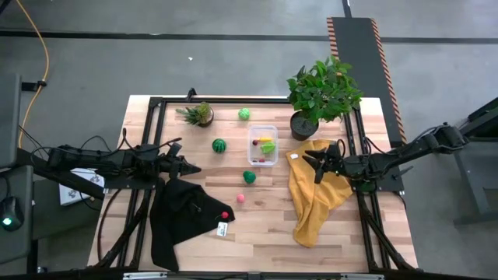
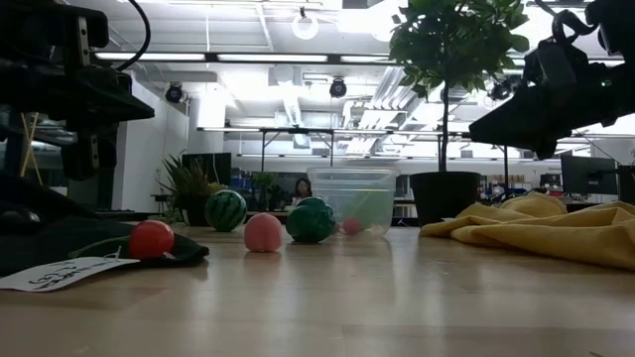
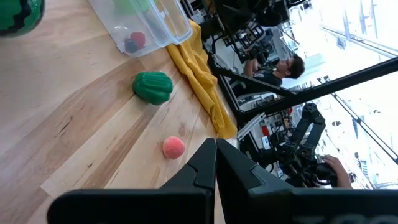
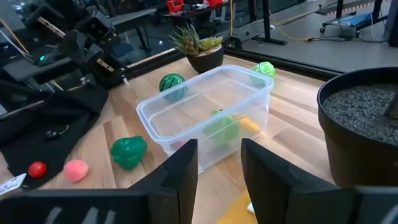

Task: Pick and placing Produce into tupperware
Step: Put the cabbage into the transparent bin

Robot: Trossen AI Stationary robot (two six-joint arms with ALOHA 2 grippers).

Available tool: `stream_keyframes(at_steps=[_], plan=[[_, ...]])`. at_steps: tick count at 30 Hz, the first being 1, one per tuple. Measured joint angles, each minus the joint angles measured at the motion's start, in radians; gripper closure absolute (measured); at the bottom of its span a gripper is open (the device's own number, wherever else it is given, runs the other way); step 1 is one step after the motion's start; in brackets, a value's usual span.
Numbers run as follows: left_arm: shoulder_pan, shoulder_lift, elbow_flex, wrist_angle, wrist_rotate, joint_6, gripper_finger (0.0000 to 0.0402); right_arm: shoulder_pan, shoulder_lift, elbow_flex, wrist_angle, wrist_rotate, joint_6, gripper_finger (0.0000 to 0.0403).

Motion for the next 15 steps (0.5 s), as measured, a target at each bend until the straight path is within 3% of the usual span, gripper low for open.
stream_keyframes(at_steps=[10, 15], plan=[[0.000, 0.000, 0.000, 0.000, 0.000, 0.000, 0.0401, 0.000, 0.000, 0.000, -0.010, -0.002, -0.026, 0.0289], [0.000, 0.000, 0.000, 0.000, 0.000, 0.000, 0.0401, 0.000, 0.000, 0.000, -0.011, -0.069, -0.097, 0.0289]])
